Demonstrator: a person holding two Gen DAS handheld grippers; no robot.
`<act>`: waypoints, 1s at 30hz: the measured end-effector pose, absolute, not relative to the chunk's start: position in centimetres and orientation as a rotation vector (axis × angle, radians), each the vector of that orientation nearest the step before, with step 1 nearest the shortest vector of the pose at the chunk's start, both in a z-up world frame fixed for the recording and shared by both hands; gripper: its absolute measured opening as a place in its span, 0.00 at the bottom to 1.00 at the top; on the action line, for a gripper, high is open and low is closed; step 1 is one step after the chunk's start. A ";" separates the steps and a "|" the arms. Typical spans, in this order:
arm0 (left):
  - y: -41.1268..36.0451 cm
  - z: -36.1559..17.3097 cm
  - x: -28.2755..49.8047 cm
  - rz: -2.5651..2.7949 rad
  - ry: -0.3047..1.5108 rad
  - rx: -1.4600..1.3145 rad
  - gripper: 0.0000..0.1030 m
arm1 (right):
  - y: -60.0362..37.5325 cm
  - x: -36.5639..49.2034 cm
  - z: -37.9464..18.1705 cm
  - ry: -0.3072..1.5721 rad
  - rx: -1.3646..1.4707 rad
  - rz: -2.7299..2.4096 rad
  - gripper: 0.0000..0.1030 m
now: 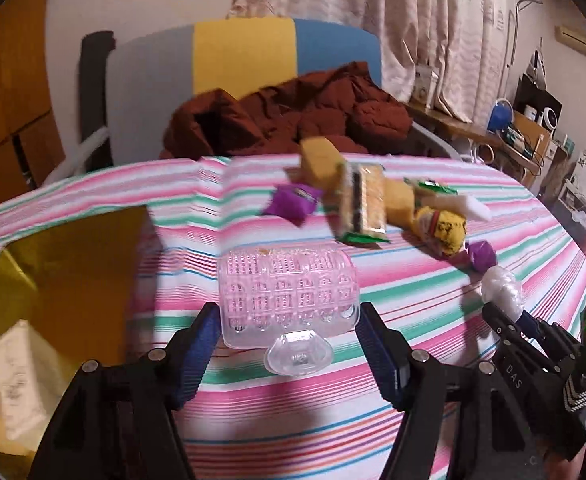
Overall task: Organize objects
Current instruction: 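Carry the pink roller and the plastic bag with both grippers over the gold tray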
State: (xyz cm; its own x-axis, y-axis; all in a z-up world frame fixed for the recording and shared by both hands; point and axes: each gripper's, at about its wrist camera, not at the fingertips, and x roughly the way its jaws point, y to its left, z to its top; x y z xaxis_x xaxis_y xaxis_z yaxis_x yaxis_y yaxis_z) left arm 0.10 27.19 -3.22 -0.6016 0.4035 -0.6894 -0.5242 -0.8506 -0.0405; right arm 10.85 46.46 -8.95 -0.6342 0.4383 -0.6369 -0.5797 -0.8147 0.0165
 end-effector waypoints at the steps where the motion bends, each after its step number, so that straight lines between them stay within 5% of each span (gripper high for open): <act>1: 26.5 -2.8 0.1 2.421 0.223 -0.973 0.68 | 46.1 10.8 -8.7 0.282 -0.855 2.408 0.30; 30: 7.8 0.5 -5.6 2.641 0.043 -1.022 0.68 | 24.8 3.6 -0.2 0.287 -0.843 2.948 0.30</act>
